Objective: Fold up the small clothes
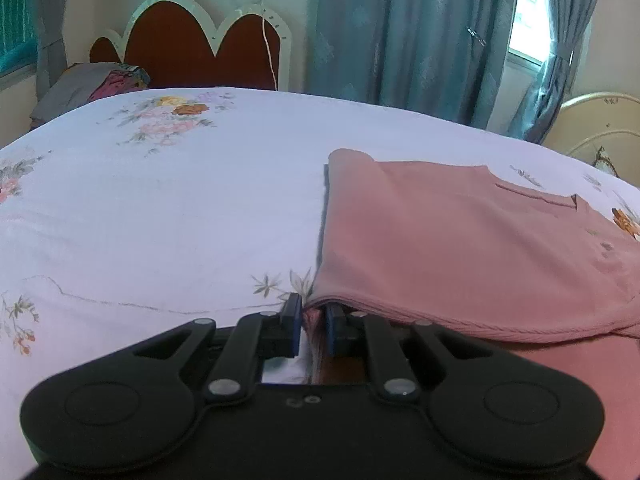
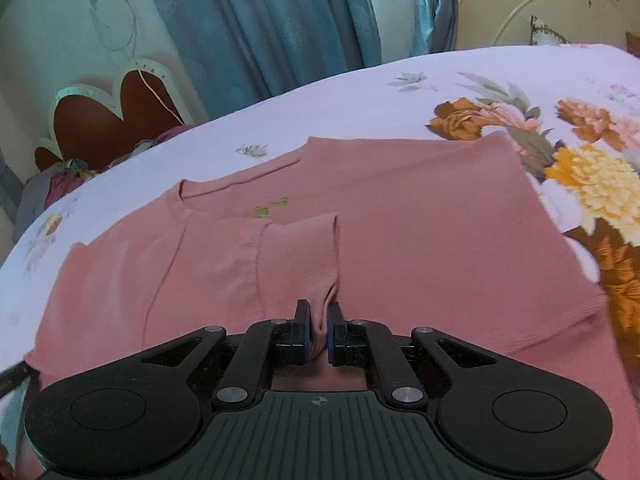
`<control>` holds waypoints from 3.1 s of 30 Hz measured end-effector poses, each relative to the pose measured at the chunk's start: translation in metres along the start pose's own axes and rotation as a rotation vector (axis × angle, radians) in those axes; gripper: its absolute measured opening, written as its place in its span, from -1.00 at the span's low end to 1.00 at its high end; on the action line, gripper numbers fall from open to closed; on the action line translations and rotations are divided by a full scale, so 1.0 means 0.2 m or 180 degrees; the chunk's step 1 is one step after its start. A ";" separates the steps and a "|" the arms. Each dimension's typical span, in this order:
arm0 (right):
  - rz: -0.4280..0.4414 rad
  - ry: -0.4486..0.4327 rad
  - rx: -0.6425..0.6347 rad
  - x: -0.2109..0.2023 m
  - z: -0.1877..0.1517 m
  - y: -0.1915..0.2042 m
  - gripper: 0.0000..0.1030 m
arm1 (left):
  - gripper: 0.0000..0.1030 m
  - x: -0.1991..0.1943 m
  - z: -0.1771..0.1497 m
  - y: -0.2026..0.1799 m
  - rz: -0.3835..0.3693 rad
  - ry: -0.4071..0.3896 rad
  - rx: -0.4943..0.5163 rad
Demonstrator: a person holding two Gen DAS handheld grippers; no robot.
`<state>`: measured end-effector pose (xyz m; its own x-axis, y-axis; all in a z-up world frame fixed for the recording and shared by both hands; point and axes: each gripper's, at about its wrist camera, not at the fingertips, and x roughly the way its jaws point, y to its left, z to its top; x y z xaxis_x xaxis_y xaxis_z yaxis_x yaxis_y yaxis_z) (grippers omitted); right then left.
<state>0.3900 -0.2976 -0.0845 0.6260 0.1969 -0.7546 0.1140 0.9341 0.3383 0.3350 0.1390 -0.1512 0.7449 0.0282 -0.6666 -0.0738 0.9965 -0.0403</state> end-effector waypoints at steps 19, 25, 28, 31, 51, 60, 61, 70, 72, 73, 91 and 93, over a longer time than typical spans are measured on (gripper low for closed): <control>0.0042 -0.0045 -0.0017 0.25 0.16 0.09 -0.14 | 0.19 0.15 0.33 -0.01 -0.0377 0.0159 -0.0256; 0.0091 -0.0009 -0.0131 0.25 0.16 0.11 -0.83 | 0.05 0.44 0.40 -0.02 -0.0472 0.0427 -0.0487; 0.0086 -0.0101 -0.0242 0.22 0.16 0.14 -0.84 | -0.21 0.52 0.44 0.00 -0.0479 0.0377 -0.0632; 0.0053 -0.0363 -0.0422 0.17 0.16 0.18 -0.85 | -0.69 0.56 0.46 0.02 -0.0459 0.0310 -0.0748; -0.0201 -0.0429 -0.0355 0.17 0.17 0.07 -0.84 | -0.55 0.45 0.45 -0.03 -0.0022 -0.0158 -0.0487; -0.0051 -0.0376 -0.0337 0.09 0.14 0.14 -0.84 | -0.32 0.24 0.38 -0.17 -0.0252 -0.0200 -0.0058; -0.0040 -0.0369 -0.0347 0.09 0.13 0.15 -0.83 | -0.29 0.23 0.37 -0.18 -0.0297 -0.0163 -0.0051; 0.0048 -0.0121 -0.0700 0.14 0.03 0.26 -0.82 | -0.08 0.28 0.21 -0.27 -0.0415 0.0201 0.0209; 0.0005 -0.0023 -0.0780 0.19 0.00 0.23 -0.80 | -0.05 0.28 0.18 -0.29 -0.0359 0.0096 0.0395; 0.0029 -0.0053 -0.0800 0.19 0.00 0.22 -0.77 | -0.05 0.27 0.18 -0.30 -0.0341 0.0081 0.0443; -0.0196 0.0016 -0.0866 0.15 0.00 0.17 -0.76 | -0.05 0.27 0.20 -0.34 -0.0243 0.0183 0.0487; -0.0165 0.0063 -0.0877 0.15 0.01 0.16 -0.76 | -0.05 0.26 0.20 -0.35 -0.0209 0.0216 0.0490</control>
<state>0.4146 -0.2621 -0.0943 0.6092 0.1501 -0.7787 -0.0704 0.9883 0.1354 0.4067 0.0738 -0.1532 0.6979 -0.0375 -0.7152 0.0797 0.9965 0.0256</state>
